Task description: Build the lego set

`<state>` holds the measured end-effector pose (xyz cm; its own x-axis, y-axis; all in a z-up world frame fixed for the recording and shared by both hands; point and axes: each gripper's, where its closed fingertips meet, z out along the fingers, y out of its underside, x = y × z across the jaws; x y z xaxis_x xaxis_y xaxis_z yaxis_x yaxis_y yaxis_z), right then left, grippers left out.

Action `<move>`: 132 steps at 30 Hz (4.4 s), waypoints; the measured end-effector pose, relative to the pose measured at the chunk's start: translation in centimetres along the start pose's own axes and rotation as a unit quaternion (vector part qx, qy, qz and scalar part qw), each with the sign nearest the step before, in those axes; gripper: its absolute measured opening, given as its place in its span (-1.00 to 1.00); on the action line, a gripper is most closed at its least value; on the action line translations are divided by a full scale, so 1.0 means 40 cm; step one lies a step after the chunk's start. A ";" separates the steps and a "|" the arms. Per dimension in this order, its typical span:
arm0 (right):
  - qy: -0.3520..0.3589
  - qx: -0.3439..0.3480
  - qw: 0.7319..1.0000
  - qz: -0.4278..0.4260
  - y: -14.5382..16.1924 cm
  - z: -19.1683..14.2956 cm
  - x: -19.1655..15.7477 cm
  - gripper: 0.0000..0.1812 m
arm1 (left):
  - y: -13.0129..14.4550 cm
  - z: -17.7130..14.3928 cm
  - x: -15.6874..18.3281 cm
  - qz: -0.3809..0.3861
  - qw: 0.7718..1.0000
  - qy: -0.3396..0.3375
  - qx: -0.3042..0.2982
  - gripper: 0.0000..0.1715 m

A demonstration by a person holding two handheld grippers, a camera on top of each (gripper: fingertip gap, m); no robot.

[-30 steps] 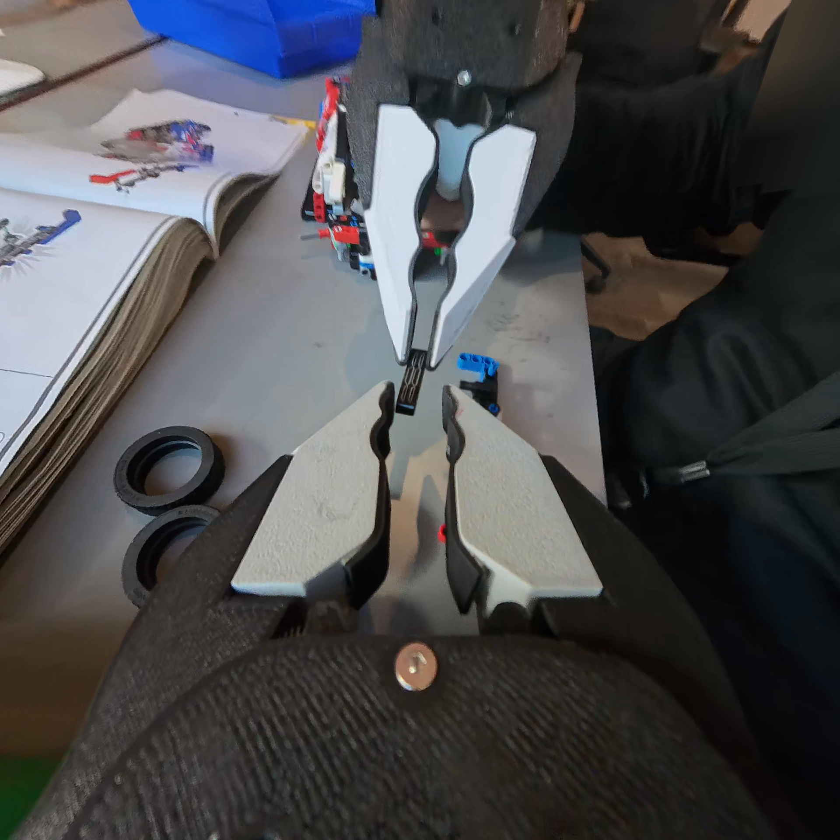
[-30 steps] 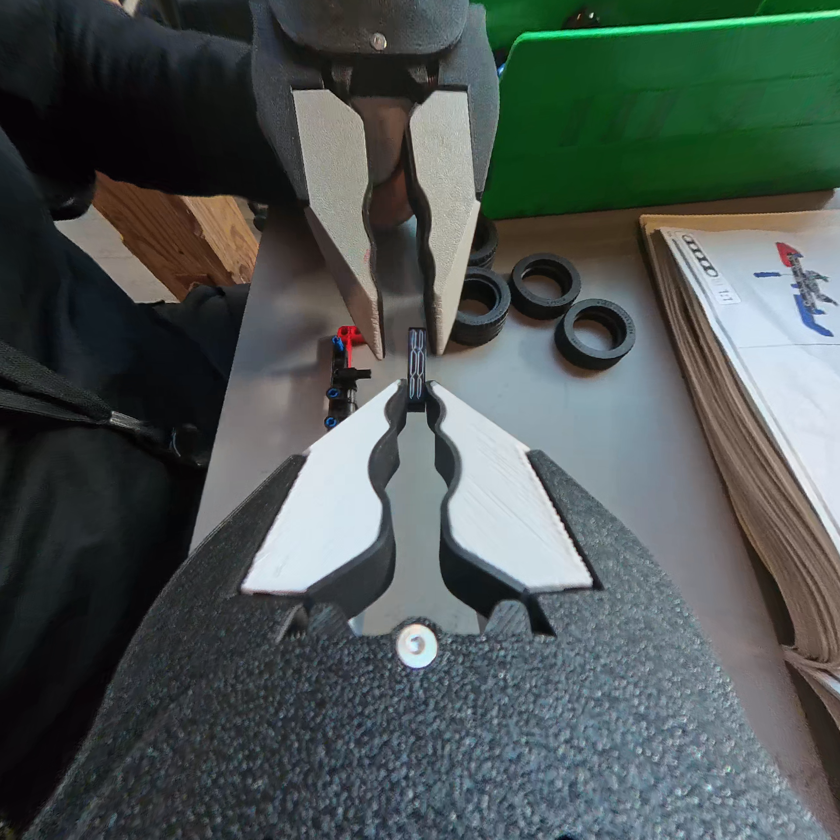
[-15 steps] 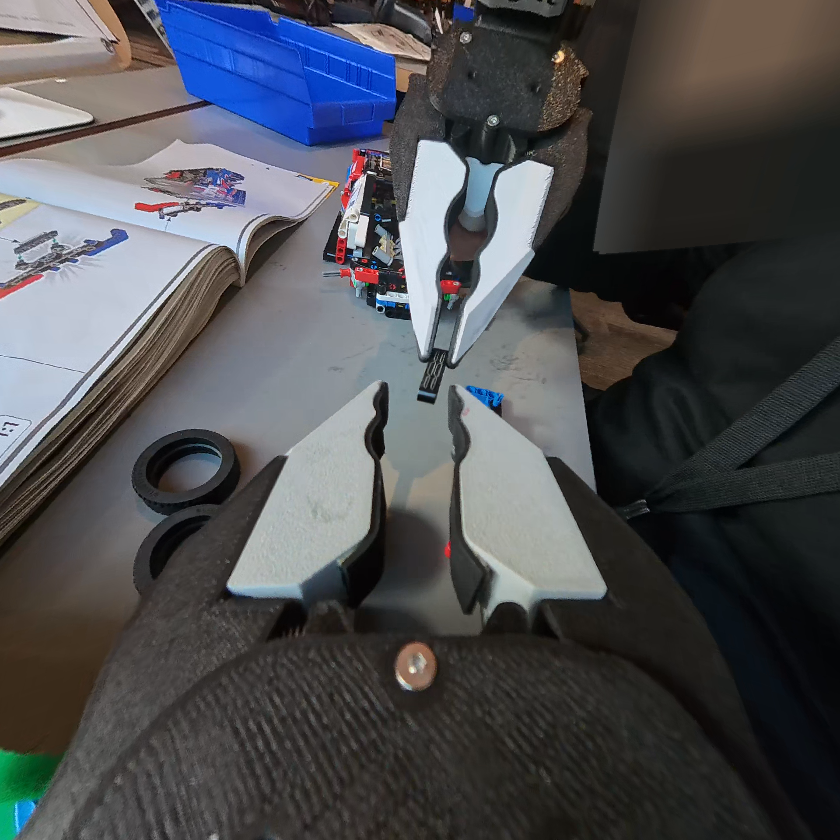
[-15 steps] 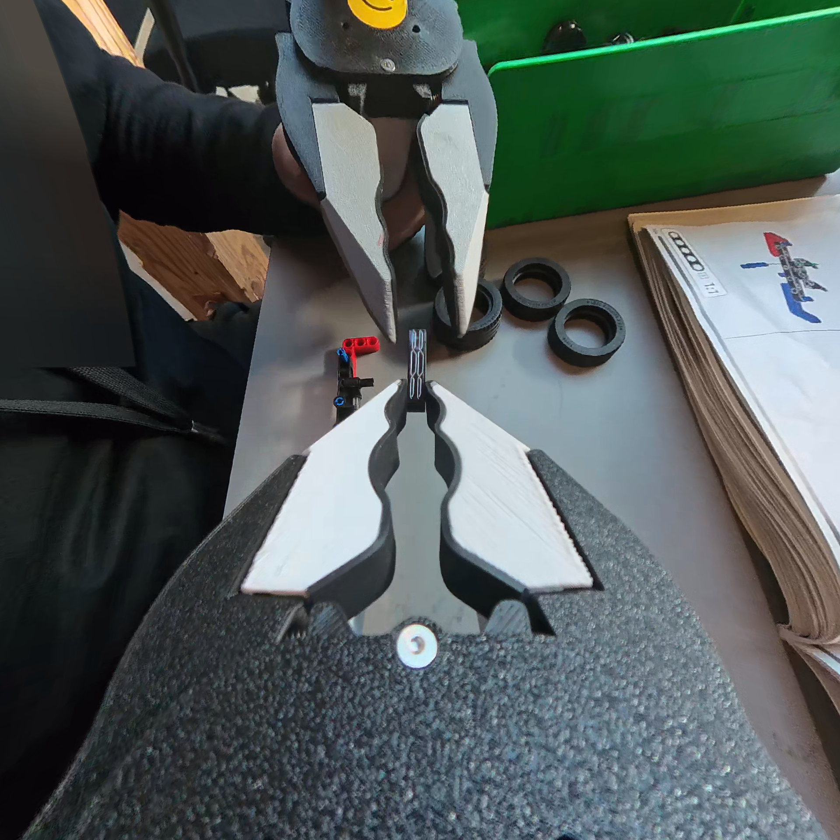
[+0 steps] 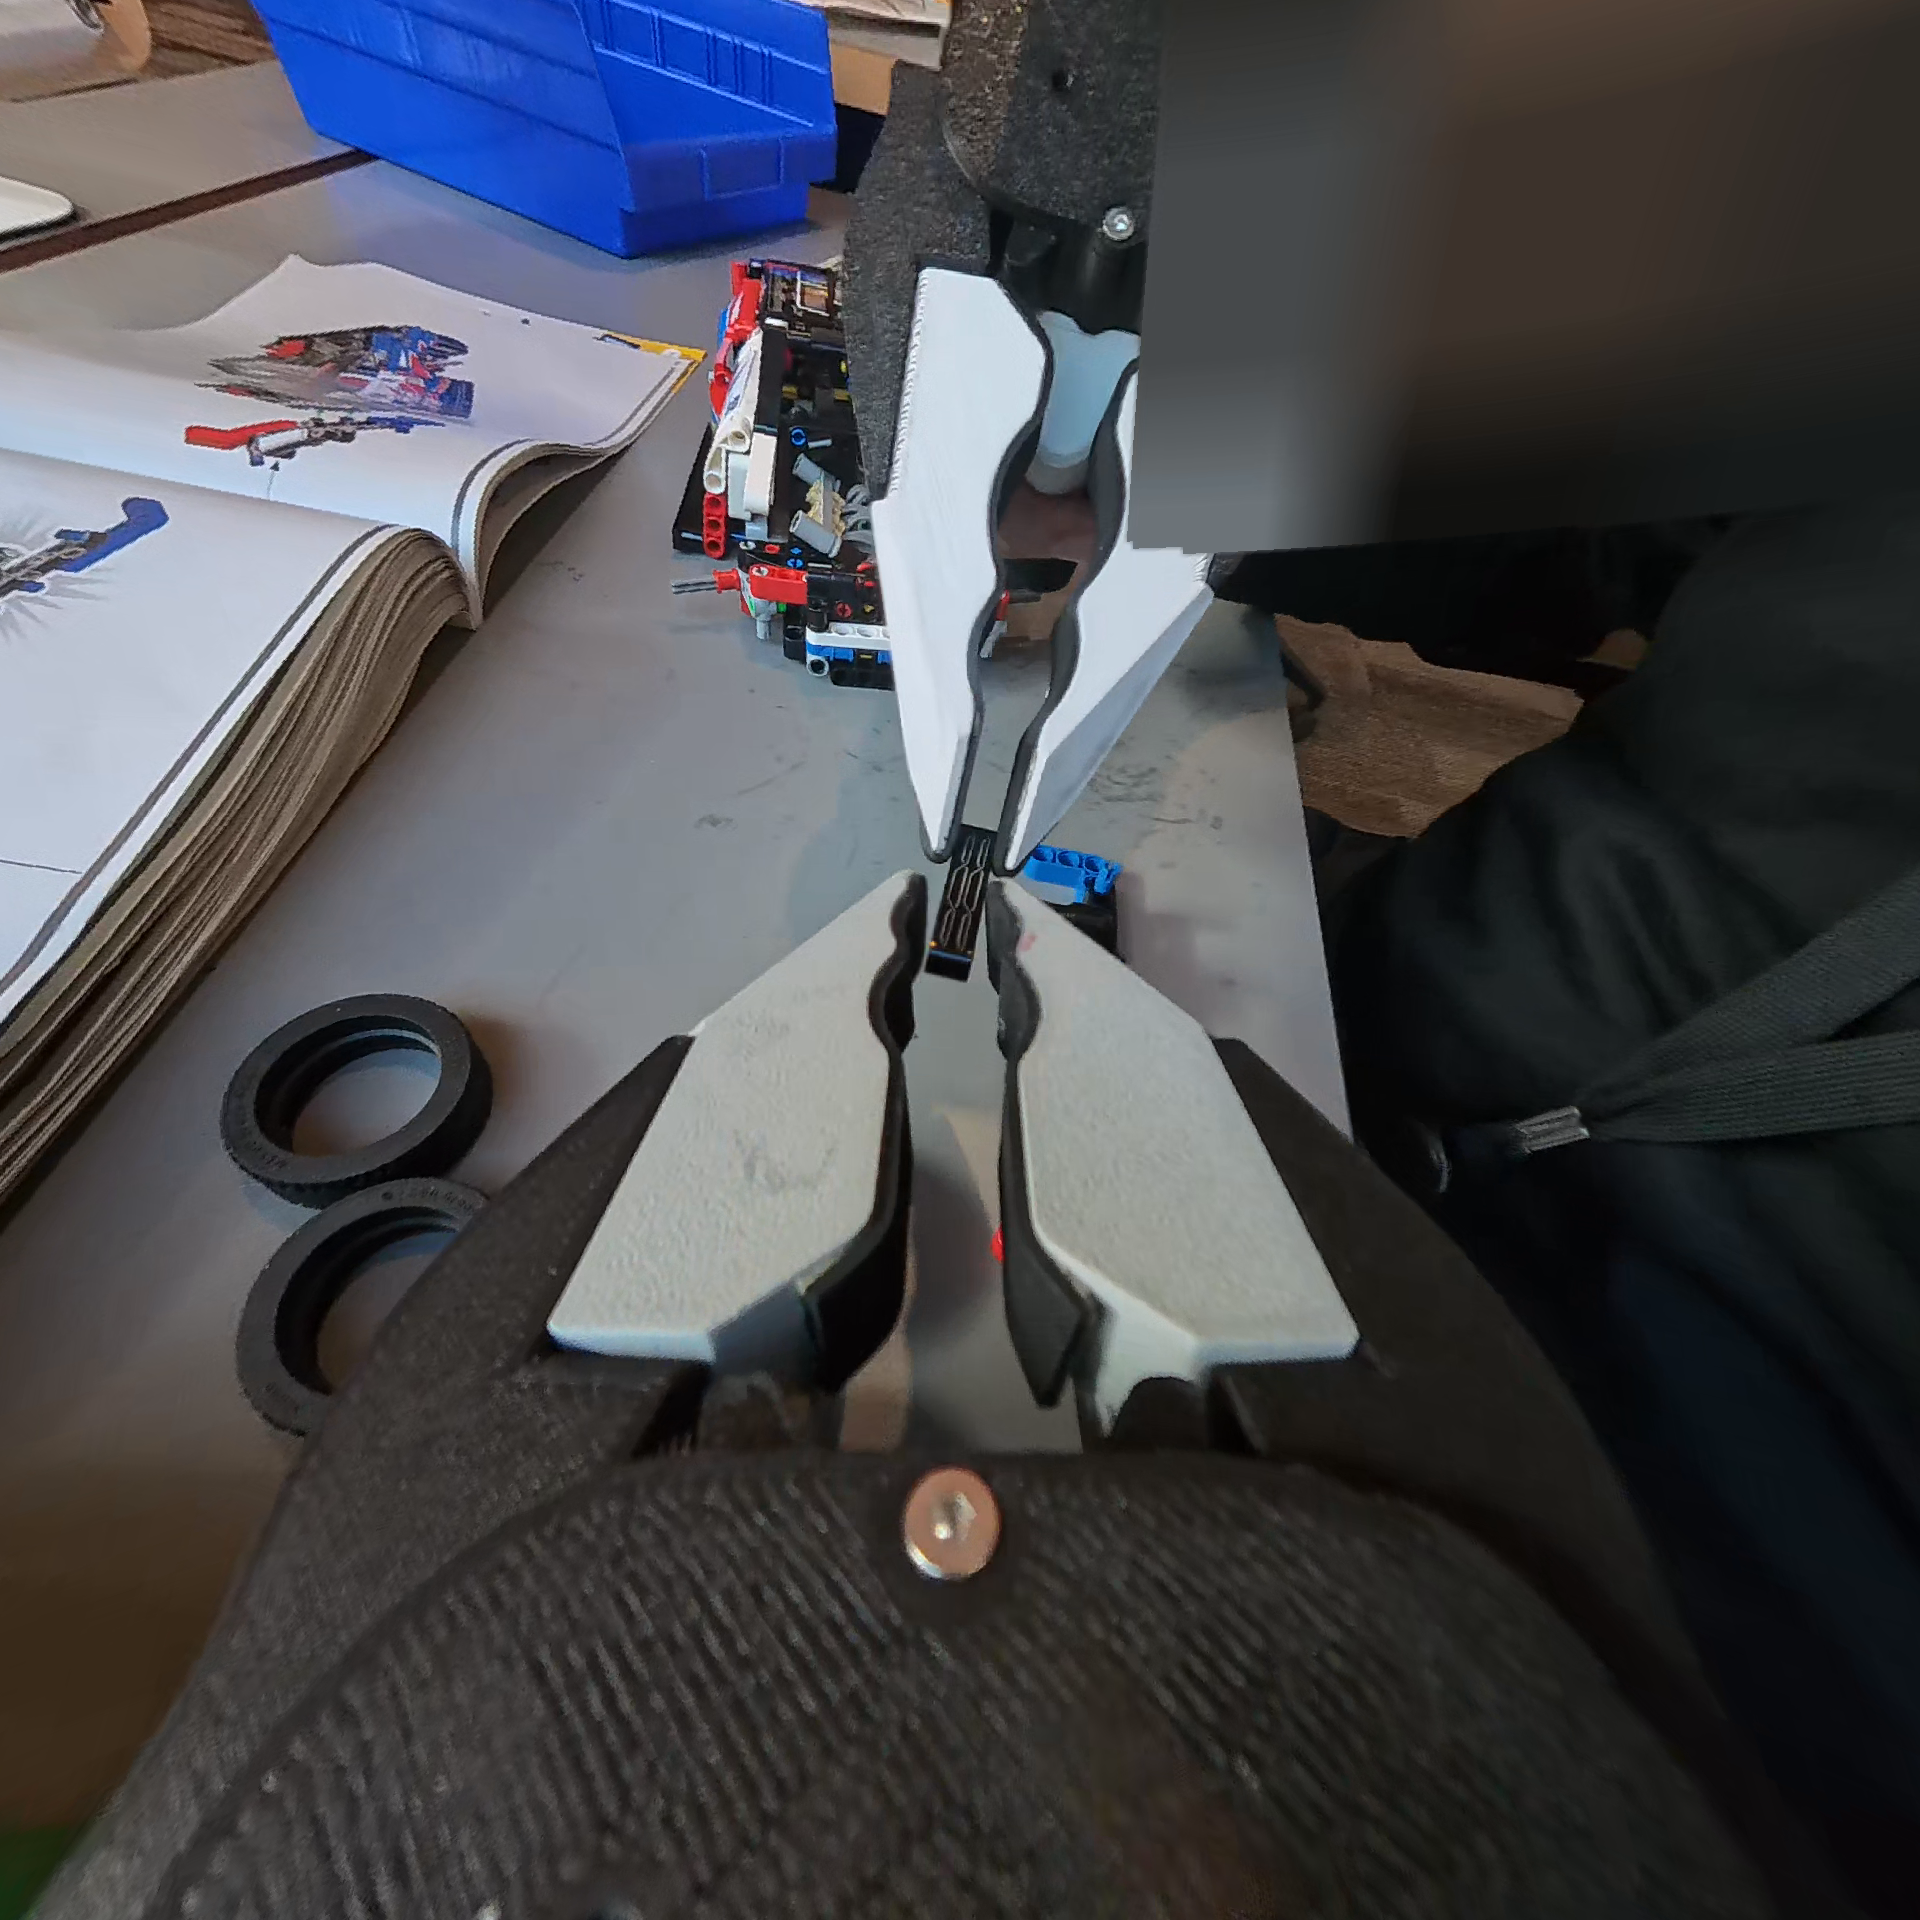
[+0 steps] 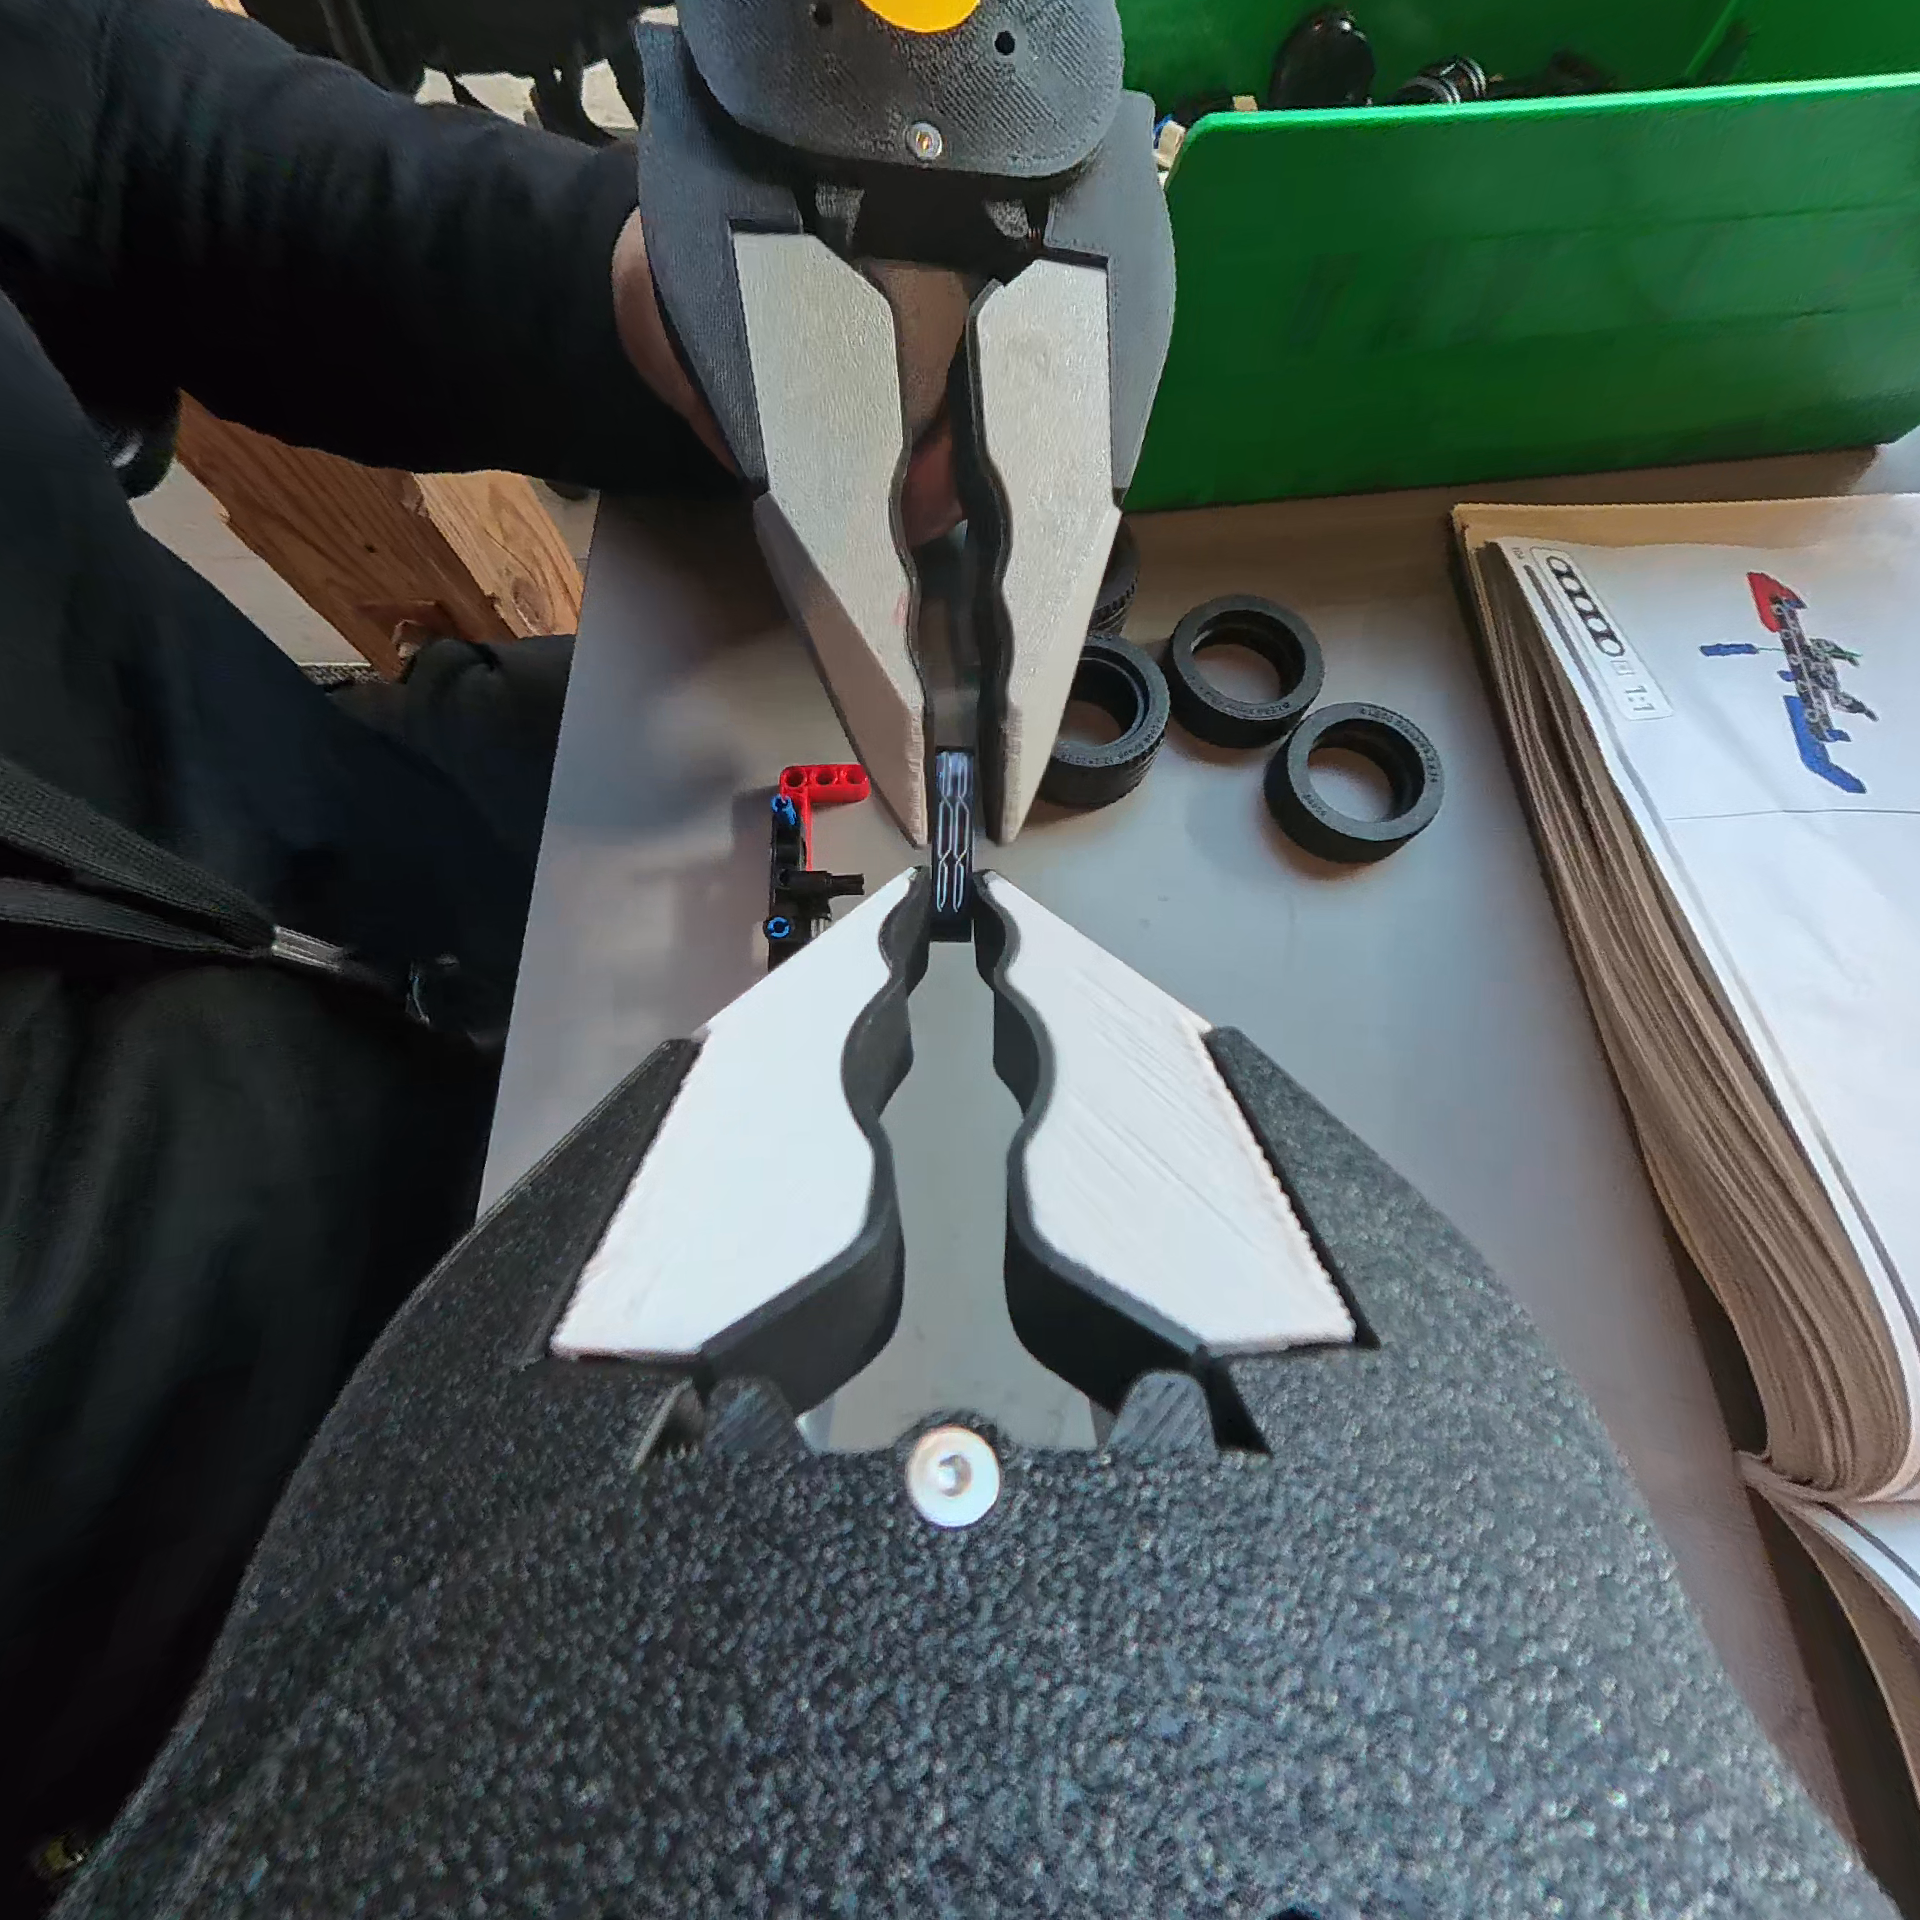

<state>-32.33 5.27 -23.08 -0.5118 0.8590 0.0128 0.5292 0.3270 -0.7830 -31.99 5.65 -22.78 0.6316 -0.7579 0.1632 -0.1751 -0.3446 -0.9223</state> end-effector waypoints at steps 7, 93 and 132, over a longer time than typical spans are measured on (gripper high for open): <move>0.009 -0.001 0.999 0.032 0.013 -0.024 0.017 -0.92 | -0.017 -0.016 -0.005 -0.006 1.000 -0.003 0.029 -0.72; 0.006 -0.045 0.999 -0.018 0.091 0.042 -0.071 -0.64 | 0.087 0.015 0.030 0.052 0.991 0.027 -0.116 -0.94; -0.010 -0.017 1.000 -0.024 0.069 0.042 -0.078 -0.69 | 0.089 0.000 0.037 0.057 0.992 0.011 -0.108 -0.93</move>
<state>-30.42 2.84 -26.31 -0.5502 0.8342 0.0368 0.5264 0.3806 -0.7603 -31.70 3.29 -25.84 0.5821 -0.8100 0.0716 -0.4046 -0.3649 -0.8385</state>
